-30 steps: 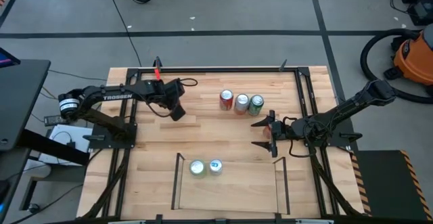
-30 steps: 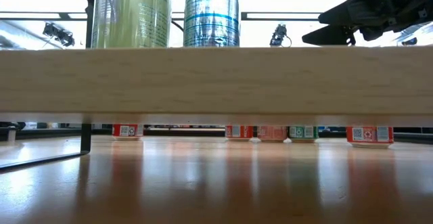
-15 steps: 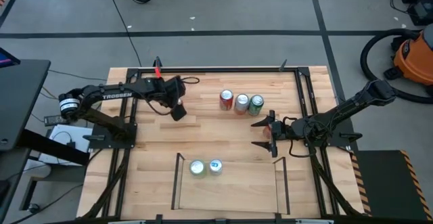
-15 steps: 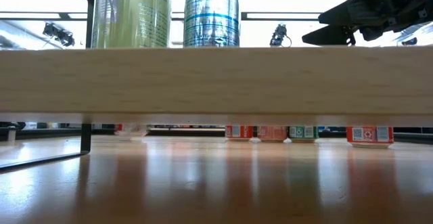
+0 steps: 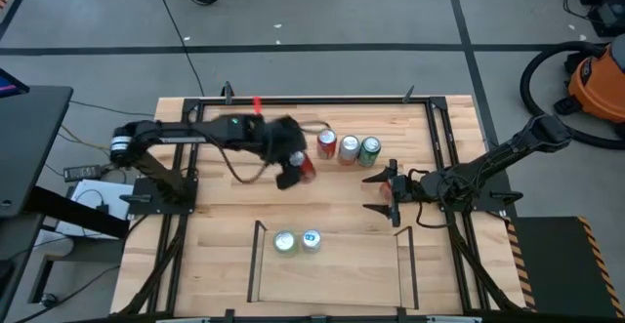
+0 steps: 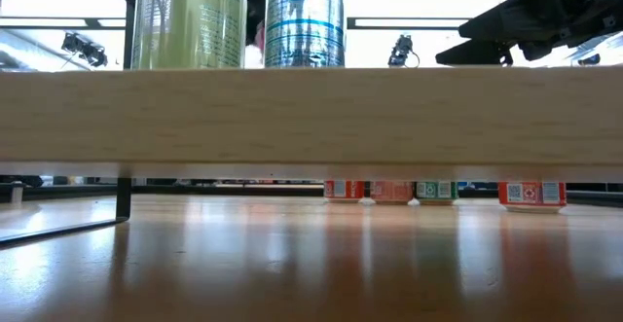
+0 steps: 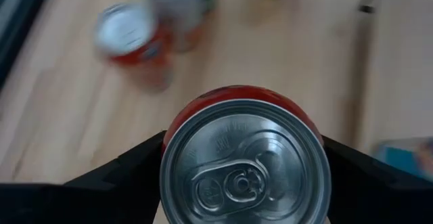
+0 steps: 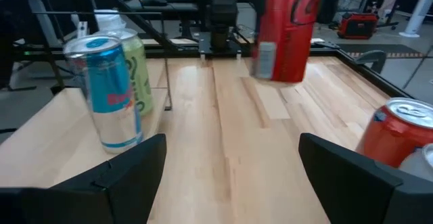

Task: Place canned beverage on shelf
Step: Put the red black soda can on the shelf

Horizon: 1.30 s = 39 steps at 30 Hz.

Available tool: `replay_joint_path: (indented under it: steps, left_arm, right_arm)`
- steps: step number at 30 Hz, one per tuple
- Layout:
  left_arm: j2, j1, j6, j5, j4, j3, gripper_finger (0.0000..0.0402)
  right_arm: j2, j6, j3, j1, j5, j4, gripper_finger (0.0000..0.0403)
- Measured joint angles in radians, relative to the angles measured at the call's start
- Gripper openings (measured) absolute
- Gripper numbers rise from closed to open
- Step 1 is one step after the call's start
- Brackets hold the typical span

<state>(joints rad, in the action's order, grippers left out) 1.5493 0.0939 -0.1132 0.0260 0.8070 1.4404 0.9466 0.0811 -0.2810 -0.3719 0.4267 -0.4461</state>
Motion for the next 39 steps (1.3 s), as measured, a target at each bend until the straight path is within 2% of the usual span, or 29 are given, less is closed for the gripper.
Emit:
replay_joint_path:
  steps: [9,15,21,26,32,39]
  left_arm:
    - [0.278,-0.177,0.032,0.020,0.169,0.372,0.0319]
    - [0.369,-0.240,0.062,0.041,0.147,0.519,0.0319]
    - [0.378,-0.309,0.133,0.049,0.069,0.520,0.0319]
    - [0.378,-0.371,0.123,0.040,0.038,0.518,0.0320]
    - [0.378,-0.452,0.097,0.045,-0.136,0.518,0.0320]
    - [0.378,-0.566,0.013,0.060,-0.085,0.518,0.0320]
  right_arm:
    - [0.000,-0.002,0.000,-0.070,0.106,0.017,0.0348]
    - [0.000,-0.004,0.000,-0.078,0.123,0.019,0.0348]
    - [0.000,0.012,0.000,-0.078,0.134,0.040,0.0348]
    - [0.000,0.013,0.000,-0.078,0.134,0.042,0.0348]
    - [0.000,0.020,0.000,-0.078,0.134,0.037,0.0348]
    - [0.000,0.029,0.000,-0.078,0.131,0.042,0.0348]
